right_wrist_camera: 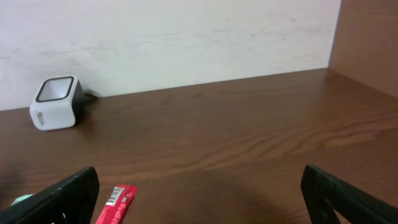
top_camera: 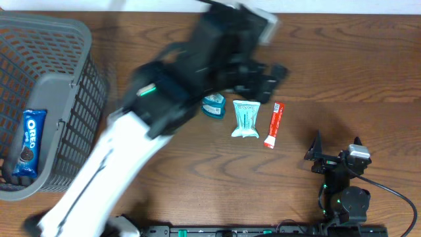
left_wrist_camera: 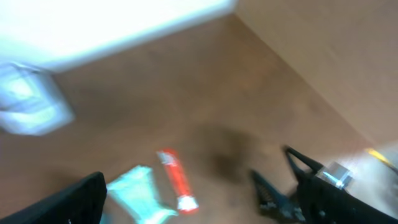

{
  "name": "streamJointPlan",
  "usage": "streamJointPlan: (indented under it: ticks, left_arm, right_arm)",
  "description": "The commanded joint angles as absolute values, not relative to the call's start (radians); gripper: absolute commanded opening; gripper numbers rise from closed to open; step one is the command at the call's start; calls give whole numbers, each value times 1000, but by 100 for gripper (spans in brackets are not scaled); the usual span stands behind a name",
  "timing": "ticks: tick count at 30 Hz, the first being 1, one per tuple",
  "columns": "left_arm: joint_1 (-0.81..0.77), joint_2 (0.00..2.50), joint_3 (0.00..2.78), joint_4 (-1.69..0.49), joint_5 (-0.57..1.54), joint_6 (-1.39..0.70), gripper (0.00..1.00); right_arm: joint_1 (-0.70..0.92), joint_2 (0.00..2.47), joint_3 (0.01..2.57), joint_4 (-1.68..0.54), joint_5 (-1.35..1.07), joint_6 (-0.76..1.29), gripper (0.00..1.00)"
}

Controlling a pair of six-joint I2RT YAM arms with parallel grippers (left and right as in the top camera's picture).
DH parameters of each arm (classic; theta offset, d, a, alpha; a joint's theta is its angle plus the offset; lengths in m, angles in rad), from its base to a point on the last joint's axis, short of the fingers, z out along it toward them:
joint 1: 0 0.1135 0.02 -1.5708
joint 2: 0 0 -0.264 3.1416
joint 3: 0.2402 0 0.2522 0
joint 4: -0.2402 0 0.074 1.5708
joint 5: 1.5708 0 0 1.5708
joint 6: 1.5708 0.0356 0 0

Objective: Scan the item barcode
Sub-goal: 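Place the red box right of the wipes pack and release, then reach into the basket and grasp the blue Oreo pack with the left gripper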

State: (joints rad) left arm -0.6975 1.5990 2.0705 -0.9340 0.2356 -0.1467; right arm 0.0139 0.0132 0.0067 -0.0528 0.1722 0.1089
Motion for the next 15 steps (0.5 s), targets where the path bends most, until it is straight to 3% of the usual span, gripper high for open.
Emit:
streamJointPlan:
  ticks: [1,6,15]
  left_arm:
    - [-606,1436,2080,-986,-88,-79,98]
    - [-387,1253,2080,-1086,-287,-79,98]
    - [115,1206,2059,-1250,-308,-85,98]
  right_arm:
    - [-5,14,6,-57,174,96,99]
    - [-5,14,6,-57,174,96,99]
    - [-5,14,6,-57,174,96,99]
